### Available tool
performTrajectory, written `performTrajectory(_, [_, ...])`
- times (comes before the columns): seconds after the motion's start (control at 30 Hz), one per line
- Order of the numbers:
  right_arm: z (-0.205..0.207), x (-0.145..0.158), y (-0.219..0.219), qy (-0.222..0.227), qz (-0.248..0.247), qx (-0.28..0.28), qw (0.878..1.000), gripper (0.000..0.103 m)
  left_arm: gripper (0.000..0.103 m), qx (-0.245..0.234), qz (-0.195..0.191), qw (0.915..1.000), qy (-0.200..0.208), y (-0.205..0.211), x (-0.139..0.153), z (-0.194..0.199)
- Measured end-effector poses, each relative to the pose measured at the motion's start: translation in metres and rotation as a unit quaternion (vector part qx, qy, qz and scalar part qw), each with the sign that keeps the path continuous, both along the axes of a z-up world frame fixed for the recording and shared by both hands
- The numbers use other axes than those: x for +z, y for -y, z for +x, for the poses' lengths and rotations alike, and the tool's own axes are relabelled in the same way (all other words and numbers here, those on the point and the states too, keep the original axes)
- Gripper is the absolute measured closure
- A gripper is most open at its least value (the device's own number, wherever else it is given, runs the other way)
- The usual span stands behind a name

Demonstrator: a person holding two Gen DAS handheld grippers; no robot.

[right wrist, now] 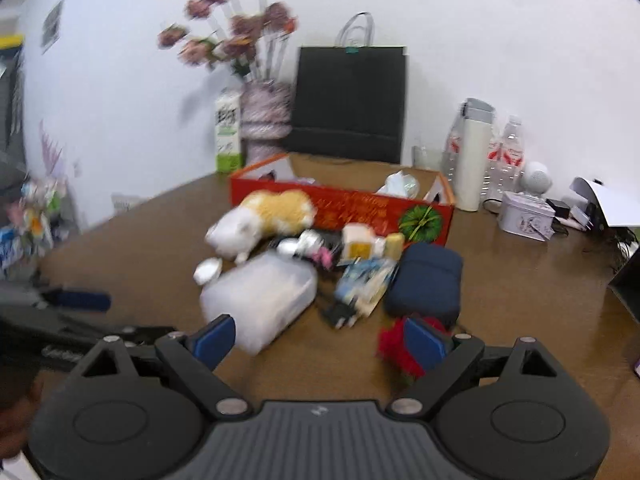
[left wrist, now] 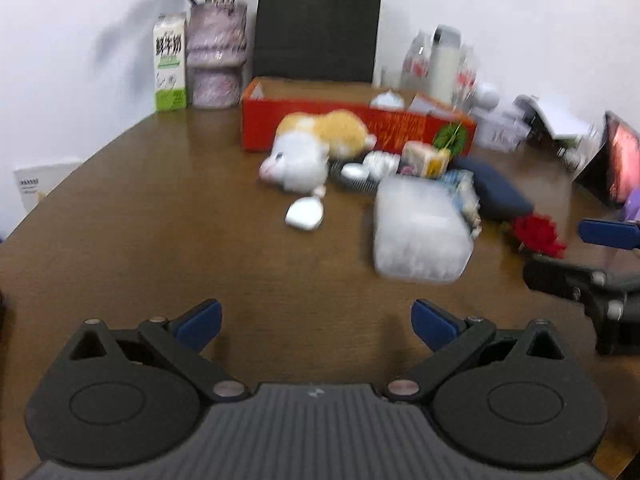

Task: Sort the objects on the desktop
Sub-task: 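Grasp the clear plastic container with the left gripper while the right gripper grasps the red rose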

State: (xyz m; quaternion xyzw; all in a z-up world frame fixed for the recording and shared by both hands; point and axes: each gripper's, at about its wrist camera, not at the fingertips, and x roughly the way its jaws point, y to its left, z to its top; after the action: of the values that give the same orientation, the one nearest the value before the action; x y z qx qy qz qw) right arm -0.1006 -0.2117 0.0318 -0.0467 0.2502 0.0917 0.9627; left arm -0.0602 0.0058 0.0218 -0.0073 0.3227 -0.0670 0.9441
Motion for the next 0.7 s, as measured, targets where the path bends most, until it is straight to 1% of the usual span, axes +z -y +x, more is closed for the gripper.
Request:
performTrajectory(0.07, [-0.004,-0.008,-0.004,-0.004,-0.023,-0.008,1.000,0.012,0.000,-0.001,-0.014,0.9997,0.020,-0.003,0.002,-0.003])
performTrajectory(0.13, [-0.006,-0.013,-0.005,-0.004,-0.030,-0.017,0.999,0.012,0.000,0.003,-0.004,0.9997,0.023,-0.002,0.002,-0.002])
performTrajectory(0.17, [-0.006,-0.015,-0.004,-0.007,-0.028,-0.019,0.999,0.012,0.000,0.002,-0.002,0.9998,0.019,-0.001,0.001,-0.001])
performTrajectory(0.23, [-0.005,-0.016,0.002,-0.008,-0.018,-0.026,0.999,0.012,0.000,-0.008,-0.012,0.9998,0.015,-0.001,0.001,-0.001])
performTrajectory(0.3, [-0.003,-0.013,0.010,0.000,-0.008,-0.039,0.999,0.012,0.000,-0.019,-0.021,0.9993,0.023,0.003,0.005,0.004])
performTrajectory(0.37, [0.004,-0.009,0.019,0.008,-0.007,-0.060,0.998,0.012,0.000,-0.038,-0.030,0.9982,0.037,0.011,0.014,0.014])
performTrajectory(0.4, [0.012,-0.009,0.024,0.004,-0.010,-0.071,0.997,0.012,0.000,-0.050,-0.032,0.9974,0.040,0.016,0.018,0.020])
performTrajectory(0.47, [0.027,-0.011,0.033,-0.014,-0.015,-0.090,0.996,0.016,0.000,-0.074,-0.032,0.9963,0.029,0.031,0.021,0.041])
performTrajectory(0.53, [0.042,-0.016,0.042,-0.034,-0.006,-0.100,0.994,0.024,0.000,-0.075,-0.027,0.9967,0.013,0.045,0.017,0.064])
performTrajectory(0.57, [0.047,-0.018,0.046,-0.041,0.002,-0.101,0.994,0.027,0.000,-0.078,-0.027,0.9966,-0.002,0.051,0.014,0.075])
performTrajectory(0.6, [0.052,-0.021,0.049,-0.048,0.012,-0.101,0.994,0.033,0.000,-0.082,-0.029,0.9960,-0.017,0.055,0.011,0.083])
performTrajectory(0.63, [0.056,-0.024,0.051,-0.054,0.019,-0.102,0.993,0.043,0.000,-0.079,-0.035,0.9958,-0.031,0.058,0.007,0.089])
performTrajectory(0.7, [0.061,-0.029,0.055,-0.067,0.031,-0.105,0.992,0.048,0.006,-0.090,-0.057,0.9937,-0.036,0.059,0.003,0.092])
